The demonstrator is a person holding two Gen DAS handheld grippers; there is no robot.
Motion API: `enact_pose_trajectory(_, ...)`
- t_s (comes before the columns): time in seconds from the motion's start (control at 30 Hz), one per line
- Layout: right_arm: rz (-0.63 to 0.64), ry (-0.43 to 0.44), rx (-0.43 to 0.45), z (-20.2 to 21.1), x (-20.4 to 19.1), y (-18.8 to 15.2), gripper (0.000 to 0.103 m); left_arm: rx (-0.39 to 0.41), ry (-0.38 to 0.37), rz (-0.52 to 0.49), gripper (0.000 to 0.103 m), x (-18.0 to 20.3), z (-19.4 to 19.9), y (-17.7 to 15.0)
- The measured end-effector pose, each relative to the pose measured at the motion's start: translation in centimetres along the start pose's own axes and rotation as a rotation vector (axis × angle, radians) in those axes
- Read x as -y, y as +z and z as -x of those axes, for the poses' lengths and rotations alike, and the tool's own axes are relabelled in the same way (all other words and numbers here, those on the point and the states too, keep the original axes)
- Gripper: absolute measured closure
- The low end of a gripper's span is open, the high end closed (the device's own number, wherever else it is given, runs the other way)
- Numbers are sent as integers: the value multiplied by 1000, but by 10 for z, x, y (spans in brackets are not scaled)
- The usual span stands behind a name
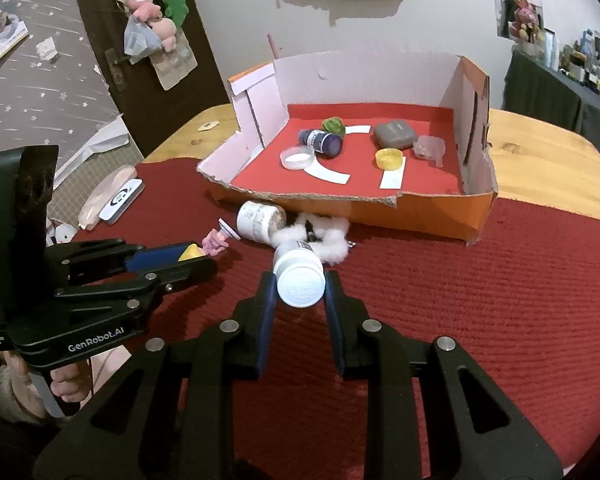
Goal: Organize objects
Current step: 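Carry the yellow figurine and white bottle over into the cardboard box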
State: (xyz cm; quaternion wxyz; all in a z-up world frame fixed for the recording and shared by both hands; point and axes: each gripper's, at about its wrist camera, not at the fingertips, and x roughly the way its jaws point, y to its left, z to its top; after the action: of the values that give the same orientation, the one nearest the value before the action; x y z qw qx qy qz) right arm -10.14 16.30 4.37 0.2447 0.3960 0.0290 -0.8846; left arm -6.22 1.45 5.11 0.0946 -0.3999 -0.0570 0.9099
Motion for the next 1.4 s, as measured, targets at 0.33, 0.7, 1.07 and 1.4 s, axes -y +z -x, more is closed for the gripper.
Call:
enact_pose_trajectory(0.33,-3,-1,2,1,2,2,80,2,3,10,82,-3,-1,5)
enact_pose_trajectory(0.7,4,-1,34,7,6,18,80,34,14,7,82,-7,0,25)
enact_pose_trajectory(1.07,9,-7,57,7,16,41,80,39,17,7,82,-12,-8,50)
enact_pose_trajectory(1.4,-2,-15,44,-5,31,61,80,13,15,15,82,-19,-27,74)
